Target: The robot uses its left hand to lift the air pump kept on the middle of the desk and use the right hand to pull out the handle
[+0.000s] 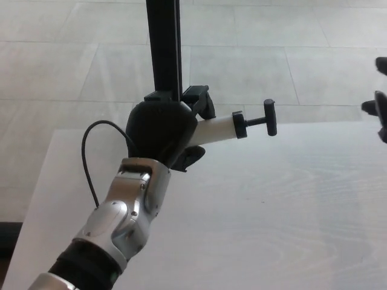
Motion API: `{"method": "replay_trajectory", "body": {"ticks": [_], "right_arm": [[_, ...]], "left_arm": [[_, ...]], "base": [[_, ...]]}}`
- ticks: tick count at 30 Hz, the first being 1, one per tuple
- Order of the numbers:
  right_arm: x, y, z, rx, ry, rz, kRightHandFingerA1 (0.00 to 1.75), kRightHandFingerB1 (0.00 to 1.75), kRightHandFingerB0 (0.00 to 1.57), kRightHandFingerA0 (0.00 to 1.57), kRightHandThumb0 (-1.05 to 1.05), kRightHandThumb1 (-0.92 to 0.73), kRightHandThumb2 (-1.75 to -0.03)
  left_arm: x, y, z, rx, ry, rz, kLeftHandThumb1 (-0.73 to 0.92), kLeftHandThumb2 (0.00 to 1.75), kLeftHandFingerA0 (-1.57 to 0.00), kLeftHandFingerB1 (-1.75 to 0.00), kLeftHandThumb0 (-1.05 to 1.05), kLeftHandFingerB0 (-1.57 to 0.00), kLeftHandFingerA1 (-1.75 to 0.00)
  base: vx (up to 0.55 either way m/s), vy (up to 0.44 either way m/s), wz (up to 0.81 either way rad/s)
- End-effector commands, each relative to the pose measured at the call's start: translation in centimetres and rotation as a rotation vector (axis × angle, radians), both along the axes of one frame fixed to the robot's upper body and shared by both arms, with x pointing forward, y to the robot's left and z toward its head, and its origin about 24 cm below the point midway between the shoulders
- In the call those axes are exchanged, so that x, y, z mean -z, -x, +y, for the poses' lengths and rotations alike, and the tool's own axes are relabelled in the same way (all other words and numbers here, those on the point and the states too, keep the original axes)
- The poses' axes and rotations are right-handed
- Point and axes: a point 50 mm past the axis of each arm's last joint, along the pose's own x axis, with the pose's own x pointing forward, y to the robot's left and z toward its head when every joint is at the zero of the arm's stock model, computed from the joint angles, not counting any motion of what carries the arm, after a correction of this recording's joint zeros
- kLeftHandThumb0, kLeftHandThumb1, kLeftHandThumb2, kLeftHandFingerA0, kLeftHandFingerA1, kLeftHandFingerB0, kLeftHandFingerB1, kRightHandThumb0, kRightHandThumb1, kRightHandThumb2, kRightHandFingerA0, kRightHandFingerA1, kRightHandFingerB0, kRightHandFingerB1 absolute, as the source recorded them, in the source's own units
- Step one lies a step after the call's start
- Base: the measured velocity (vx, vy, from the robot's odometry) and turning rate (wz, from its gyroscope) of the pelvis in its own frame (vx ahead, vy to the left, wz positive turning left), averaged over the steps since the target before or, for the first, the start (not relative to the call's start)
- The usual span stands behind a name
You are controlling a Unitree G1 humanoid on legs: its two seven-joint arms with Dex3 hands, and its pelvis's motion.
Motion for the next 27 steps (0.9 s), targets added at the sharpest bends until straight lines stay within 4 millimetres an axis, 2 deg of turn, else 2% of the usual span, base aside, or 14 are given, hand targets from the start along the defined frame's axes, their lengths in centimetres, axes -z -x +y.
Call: {"method": "replay_trajectory", "body": {"ticks": [1, 5, 6, 7, 13, 18, 19, 21, 22, 23, 24, 25, 26, 27], "right_arm": [[0.9, 0.2, 1.9, -0.074, 0.055, 0.067, 0.76, 0.50, 0.30, 0.52, -0.64, -0.60, -0.97], [1.3, 0.6, 2.9, -0.106, 0.044, 0.082, 0.78, 0.51, 0.32, 0.55, -0.64, -0.61, -0.97], [1.3, 0.6, 3.1, -0.115, 0.045, 0.089, 0.76, 0.36, 0.39, 0.53, -0.64, -0.76, -0.63], [1.4, 0.7, 3.2, -0.123, 0.048, 0.092, 0.75, 0.36, 0.40, 0.52, -0.63, -0.76, -0.63], [1.2, 0.7, 4.2, -0.139, 0.050, 0.066, 0.72, 0.37, 0.40, 0.55, -0.63, -0.75, -0.63], [1.0, 0.6, 4.8, -0.150, 0.045, 0.057, 0.77, 0.38, 0.39, 0.53, -0.62, -0.76, -0.63], [1.7, 0.5, 5.0, -0.137, 0.075, 0.099, 0.72, 0.39, 0.40, 0.54, -0.56, -0.72, -0.62], [2.1, 0.3, 5.1, -0.134, 0.104, 0.129, 0.78, 0.39, 0.41, 0.58, -0.51, -0.70, -0.61], [2.4, 0.3, 5.2, -0.130, 0.130, 0.148, 0.77, 0.53, 0.34, 0.56, -0.51, -0.55, -0.92], [2.5, 0.3, 5.3, -0.130, 0.138, 0.159, 0.77, 0.53, 0.34, 0.56, -0.51, -0.55, -0.92], [2.7, 0.3, 5.3, -0.137, 0.140, 0.162, 0.85, 0.39, 0.42, 0.55, -0.46, -0.68, -0.60], [2.7, 0.3, 5.4, -0.137, 0.141, 0.163, 0.85, 0.39, 0.42, 0.55, -0.46, -0.68, -0.60], [2.9, 0.2, 5.4, -0.137, 0.142, 0.170, 0.87, 0.40, 0.44, 0.56, -0.44, -0.66, -0.60], [3.0, 0.2, 5.5, -0.143, 0.163, 0.172, 0.89, 0.41, 0.45, 0.58, -0.44, -0.63, -0.59]], "left_arm": [[0.6, 0.3, 0.0, 0.029, 0.042, -0.029, 0.59, 0.98, -0.92, -1.51, -0.13, -0.70, -1.75], [1.6, 0.8, 0.1, 0.045, 0.034, -0.017, 0.59, 0.98, -0.87, -1.51, -0.12, -0.69, -1.75], [1.7, 0.9, 0.0, 0.045, 0.037, -0.017, 0.58, 1.00, -0.88, -1.54, -0.10, -0.68, -1.75], [1.7, 0.9, -0.1, 0.045, 0.042, -0.012, 0.63, 0.94, -0.84, -1.53, -0.13, -0.64, -1.75], [1.9, 1.0, -0.5, 0.043, 0.000, -0.008, 0.62, 0.91, -0.82, -1.51, -0.15, -0.67, -1.75], [1.9, 1.0, -1.0, 0.044, 0.010, -0.009, 0.64, 0.87, -0.79, -1.48, -0.13, -0.67, -1.74], [1.3, 1.0, -1.4, 0.049, 0.019, -0.026, 0.62, 0.91, -0.79, -1.53, -0.12, -0.65, -1.75], [0.8, 0.9, -1.6, 0.049, 0.020, -0.043, 0.66, 0.81, -0.76, -1.48, -0.15, -0.68, -1.71], [0.5, 0.9, -1.8, 0.047, 0.033, -0.045, 0.64, 0.78, -0.82, -1.21, -0.15, -0.78, -1.59], [0.3, 0.9, -1.9, 0.046, 0.034, -0.049, 0.64, 0.78, -0.82, -1.21, -0.15, -0.78, -1.59], [0.1, 0.8, -2.0, 0.046, 0.044, -0.057, 0.62, 0.79, -0.80, -1.18, -0.15, -0.77, -1.54], [0.1, 0.8, -2.0, 0.045, 0.046, -0.058, 0.62, 0.79, -0.80, -1.18, -0.15, -0.77, -1.54], [-0.1, 0.8, -2.1, 0.050, 0.059, -0.072, 0.60, 0.81, -0.82, -1.17, -0.17, -0.79, -1.47], [-0.3, 0.8, -2.2, 0.050, 0.061, -0.075, 0.65, 0.68, -0.78, -1.33, -0.12, -0.68, -1.64]], "base": [[0.00, 0.000, 0.00], [0.00, 0.000, 0.00], [0.00, 0.000, 0.00], [0.00, 0.000, 0.00], [0.00, 0.000, 0.00], [0.00, 0.000, 0.00], [0.00, 0.000, 0.00], [0.00, 0.000, 0.00], [0.00, 0.000, 0.00], [0.00, 0.000, 0.00], [0.00, 0.000, 0.00], [0.00, 0.000, 0.00], [0.00, 0.000, 0.00], [0.00, 0.000, 0.00]]}}
